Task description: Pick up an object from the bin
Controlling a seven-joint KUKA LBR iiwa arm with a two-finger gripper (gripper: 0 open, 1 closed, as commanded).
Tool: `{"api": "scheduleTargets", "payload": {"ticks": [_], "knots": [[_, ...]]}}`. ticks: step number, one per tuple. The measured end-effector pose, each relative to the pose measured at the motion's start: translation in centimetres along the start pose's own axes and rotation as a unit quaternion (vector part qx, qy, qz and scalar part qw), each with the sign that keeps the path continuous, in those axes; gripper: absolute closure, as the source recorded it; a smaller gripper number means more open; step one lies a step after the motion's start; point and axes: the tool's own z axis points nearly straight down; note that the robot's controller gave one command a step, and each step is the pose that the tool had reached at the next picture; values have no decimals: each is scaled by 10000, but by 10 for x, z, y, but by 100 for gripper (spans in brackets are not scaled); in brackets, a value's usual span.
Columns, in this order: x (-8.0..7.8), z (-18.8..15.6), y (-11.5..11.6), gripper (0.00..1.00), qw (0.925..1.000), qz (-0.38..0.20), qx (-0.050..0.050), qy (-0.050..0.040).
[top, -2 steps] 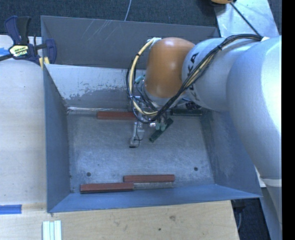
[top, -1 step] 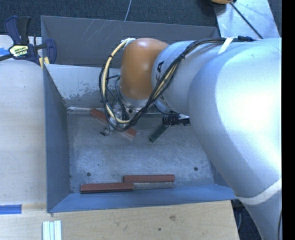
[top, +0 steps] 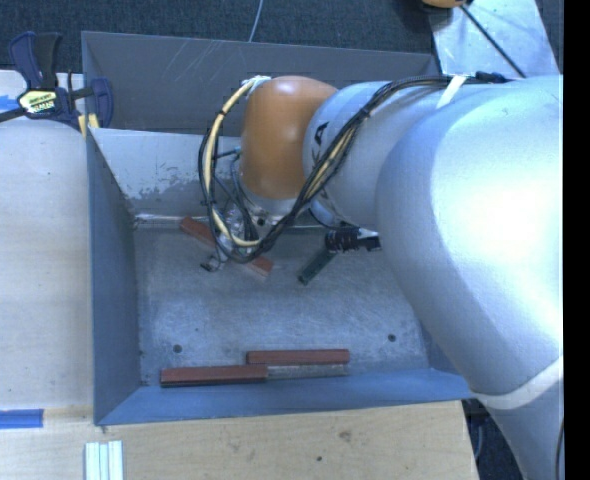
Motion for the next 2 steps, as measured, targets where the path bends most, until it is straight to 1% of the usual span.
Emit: {"api": "scheduleTargets", "payload": {"ticks": [1,2], "knots": [[6,-51,-1,100,10000,7,40,46],[3,-142,-38,100,9996,286,27,20]]}}
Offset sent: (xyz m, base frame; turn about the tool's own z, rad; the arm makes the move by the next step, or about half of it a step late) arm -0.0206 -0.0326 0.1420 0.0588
